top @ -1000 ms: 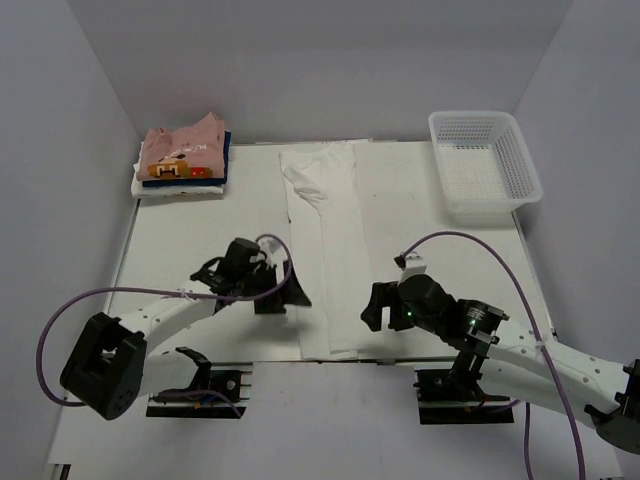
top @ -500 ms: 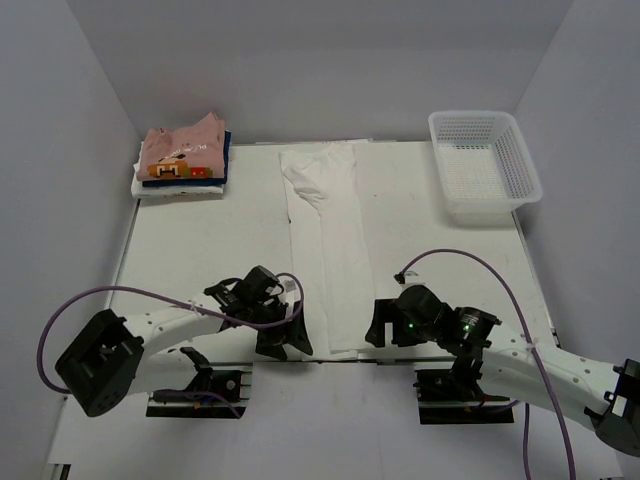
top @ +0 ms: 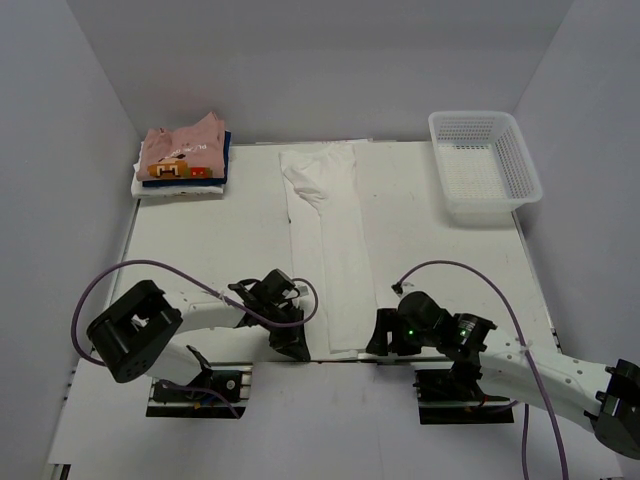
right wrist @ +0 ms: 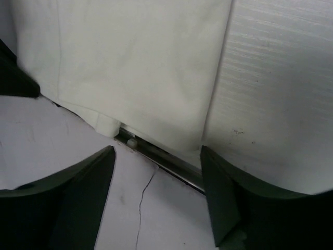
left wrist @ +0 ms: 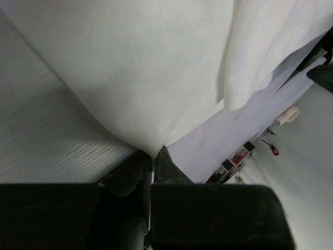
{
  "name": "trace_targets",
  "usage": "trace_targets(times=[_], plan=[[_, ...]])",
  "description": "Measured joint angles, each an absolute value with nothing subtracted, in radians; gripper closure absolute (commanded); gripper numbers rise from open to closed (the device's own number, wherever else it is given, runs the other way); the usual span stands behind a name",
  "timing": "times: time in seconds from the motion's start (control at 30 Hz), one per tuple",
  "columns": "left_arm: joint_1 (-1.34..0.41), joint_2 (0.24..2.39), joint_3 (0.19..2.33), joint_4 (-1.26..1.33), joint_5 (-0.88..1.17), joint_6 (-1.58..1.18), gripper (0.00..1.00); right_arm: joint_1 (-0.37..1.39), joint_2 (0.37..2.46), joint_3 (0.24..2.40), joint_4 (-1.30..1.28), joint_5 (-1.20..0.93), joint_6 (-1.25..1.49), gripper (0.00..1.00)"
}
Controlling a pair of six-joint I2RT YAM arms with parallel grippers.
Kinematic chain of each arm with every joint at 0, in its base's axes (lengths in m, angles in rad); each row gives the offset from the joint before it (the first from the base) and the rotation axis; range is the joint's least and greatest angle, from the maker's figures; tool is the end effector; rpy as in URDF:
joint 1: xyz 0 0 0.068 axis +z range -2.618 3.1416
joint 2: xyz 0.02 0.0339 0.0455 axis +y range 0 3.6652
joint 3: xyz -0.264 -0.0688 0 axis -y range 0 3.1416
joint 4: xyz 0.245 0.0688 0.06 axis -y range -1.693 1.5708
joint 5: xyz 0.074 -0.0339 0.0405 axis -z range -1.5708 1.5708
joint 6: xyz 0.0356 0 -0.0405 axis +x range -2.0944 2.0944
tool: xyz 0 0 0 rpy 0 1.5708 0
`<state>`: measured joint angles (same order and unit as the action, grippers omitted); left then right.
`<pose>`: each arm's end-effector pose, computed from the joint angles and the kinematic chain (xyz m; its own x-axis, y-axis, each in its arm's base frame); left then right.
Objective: Fold and stack the t-shirts
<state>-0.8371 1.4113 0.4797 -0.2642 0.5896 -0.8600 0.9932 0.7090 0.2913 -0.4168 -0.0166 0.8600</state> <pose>0.1261 -0.1695 0.1169 -0.9777 0.1437 0.1531 0.0195 0.7882 -0.6151 0.0768 0.1189 0.1596 -0.9034 0.0016 -0.4288 -0.2439 0.8205 0.5170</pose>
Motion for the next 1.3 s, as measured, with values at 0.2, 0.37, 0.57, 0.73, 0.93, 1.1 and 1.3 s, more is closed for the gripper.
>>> trace_targets(times=[0.2,0.37,0.57,0.73,0.93,1.1,1.3], plan=[[-0.847,1.425,0.48,-0.247,0.584,-0.857,1.0,0.987,0.74,0.277,-0.4,-0.033,0.863,0.62],[-0.853,1.435,0.491,-0.247,0.583,-0.856,1.0,0.986,0.796,0.284,-0.383,0.005,0.854,0.86],[-0.86,1.435,0.545,-0.294,0.561,-0.836,1.0,0.984,0.844,0.321,-0.389,0.075,0.827,1.0],[-0.85,1.432,0.664,-0.383,0.479,-0.797,1.0,0.983,0.825,0.383,-0.397,0.163,0.794,1.0],[-0.819,1.438,0.83,-0.487,0.316,-0.775,1.0,0.976,0.91,0.535,-0.379,0.322,0.746,1.0],[-0.751,1.456,0.961,-0.558,0.14,-0.775,1.0,0.938,1.021,0.622,-0.313,0.445,0.699,1.0],[-0.673,1.497,1.119,-0.585,-0.021,-0.751,1.0,0.865,1.158,0.719,-0.173,0.532,0.618,1.0]])
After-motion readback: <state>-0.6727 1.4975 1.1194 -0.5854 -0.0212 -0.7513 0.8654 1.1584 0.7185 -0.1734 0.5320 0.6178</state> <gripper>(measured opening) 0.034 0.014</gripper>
